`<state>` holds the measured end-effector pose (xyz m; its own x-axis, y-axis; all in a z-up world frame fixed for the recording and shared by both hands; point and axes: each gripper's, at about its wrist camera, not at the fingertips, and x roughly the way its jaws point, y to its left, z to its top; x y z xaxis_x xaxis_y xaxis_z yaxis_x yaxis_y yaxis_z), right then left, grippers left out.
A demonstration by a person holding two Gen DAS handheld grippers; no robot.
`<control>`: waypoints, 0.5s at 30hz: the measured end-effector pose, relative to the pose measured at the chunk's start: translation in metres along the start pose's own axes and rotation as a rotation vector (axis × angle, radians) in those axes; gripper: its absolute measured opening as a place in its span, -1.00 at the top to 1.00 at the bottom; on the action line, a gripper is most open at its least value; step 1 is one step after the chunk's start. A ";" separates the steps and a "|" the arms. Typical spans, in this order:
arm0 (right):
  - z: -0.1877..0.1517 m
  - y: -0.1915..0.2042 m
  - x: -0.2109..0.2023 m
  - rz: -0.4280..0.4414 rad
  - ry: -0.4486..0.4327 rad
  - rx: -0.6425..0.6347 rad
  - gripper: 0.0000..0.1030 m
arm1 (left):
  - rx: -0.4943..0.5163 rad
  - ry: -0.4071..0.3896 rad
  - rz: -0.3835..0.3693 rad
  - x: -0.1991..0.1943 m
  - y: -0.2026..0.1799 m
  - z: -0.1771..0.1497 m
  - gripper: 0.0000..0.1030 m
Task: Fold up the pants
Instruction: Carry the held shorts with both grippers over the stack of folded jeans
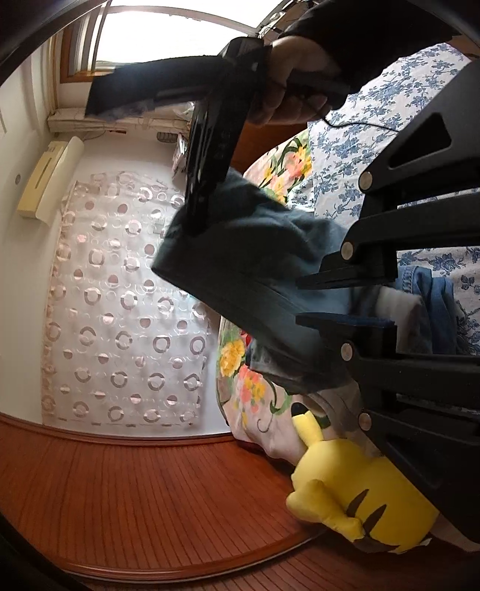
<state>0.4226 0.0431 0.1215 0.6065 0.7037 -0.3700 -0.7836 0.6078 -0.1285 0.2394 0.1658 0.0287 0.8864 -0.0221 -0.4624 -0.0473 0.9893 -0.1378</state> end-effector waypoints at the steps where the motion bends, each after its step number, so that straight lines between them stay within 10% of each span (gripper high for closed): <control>1: 0.001 0.000 0.007 0.013 0.011 0.001 0.78 | 0.000 -0.001 0.004 0.000 0.000 0.000 0.75; 9: 0.007 0.000 0.038 0.046 0.056 -0.049 0.81 | -0.022 0.048 0.063 0.016 0.019 -0.013 0.83; 15: 0.011 -0.005 0.041 0.037 0.065 -0.036 0.81 | -0.064 0.117 0.068 0.040 0.037 -0.015 0.11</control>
<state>0.4529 0.0736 0.1173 0.5680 0.6995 -0.4337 -0.8103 0.5675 -0.1458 0.2664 0.1991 -0.0084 0.8205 0.0239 -0.5712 -0.1377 0.9779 -0.1570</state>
